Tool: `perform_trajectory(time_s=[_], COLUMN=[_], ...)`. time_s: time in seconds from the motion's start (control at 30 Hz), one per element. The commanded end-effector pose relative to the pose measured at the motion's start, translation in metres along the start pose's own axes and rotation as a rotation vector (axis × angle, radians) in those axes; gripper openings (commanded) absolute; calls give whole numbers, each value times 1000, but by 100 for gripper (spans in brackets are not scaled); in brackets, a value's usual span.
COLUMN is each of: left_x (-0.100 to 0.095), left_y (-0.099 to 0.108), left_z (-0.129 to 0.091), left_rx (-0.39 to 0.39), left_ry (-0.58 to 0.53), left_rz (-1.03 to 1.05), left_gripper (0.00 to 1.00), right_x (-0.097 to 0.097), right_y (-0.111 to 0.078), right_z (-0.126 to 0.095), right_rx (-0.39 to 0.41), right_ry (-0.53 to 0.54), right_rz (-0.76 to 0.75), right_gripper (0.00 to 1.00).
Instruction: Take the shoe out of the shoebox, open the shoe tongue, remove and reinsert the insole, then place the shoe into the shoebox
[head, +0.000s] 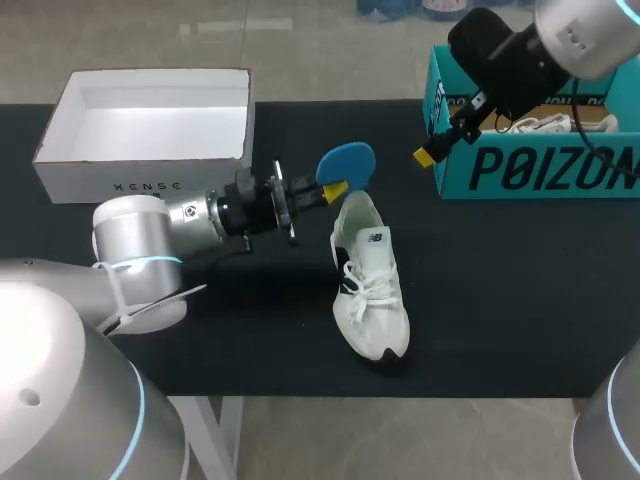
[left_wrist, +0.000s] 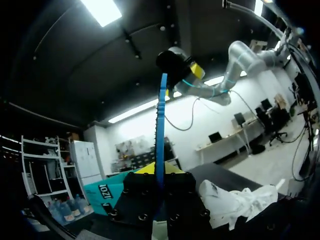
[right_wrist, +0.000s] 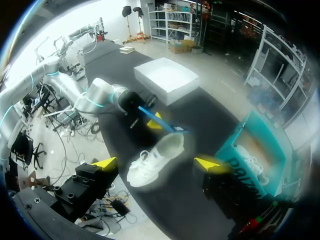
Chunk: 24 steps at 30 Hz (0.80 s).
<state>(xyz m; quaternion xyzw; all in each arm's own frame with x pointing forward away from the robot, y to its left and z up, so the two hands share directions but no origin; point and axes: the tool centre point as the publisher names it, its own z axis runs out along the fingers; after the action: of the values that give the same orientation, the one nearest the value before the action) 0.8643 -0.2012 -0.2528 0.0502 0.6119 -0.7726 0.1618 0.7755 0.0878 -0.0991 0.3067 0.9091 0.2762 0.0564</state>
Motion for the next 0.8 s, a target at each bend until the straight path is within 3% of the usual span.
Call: perform_trajectory(time_s=[0.03,0.13,0.43,0.8], left_x=[-4,-6,-14,-14], left_y=[-1,2,-3,-9], left_z=[3,3,-4,-5], left_rx=[-122,-160,-135,-85], left_ry=[37,60,113,113], left_rz=[-60,-157,-447,-554], left_gripper=[0,0,0,0], right_x=[0,0,0,0], right_y=[1,1,1,1], right_z=[2,2,2,2], right_rx=[2,2,2,2], right_ry=[-2,-2,-2,-2], right_rz=[1,1,1,1], right_gripper=[100,100,100,100])
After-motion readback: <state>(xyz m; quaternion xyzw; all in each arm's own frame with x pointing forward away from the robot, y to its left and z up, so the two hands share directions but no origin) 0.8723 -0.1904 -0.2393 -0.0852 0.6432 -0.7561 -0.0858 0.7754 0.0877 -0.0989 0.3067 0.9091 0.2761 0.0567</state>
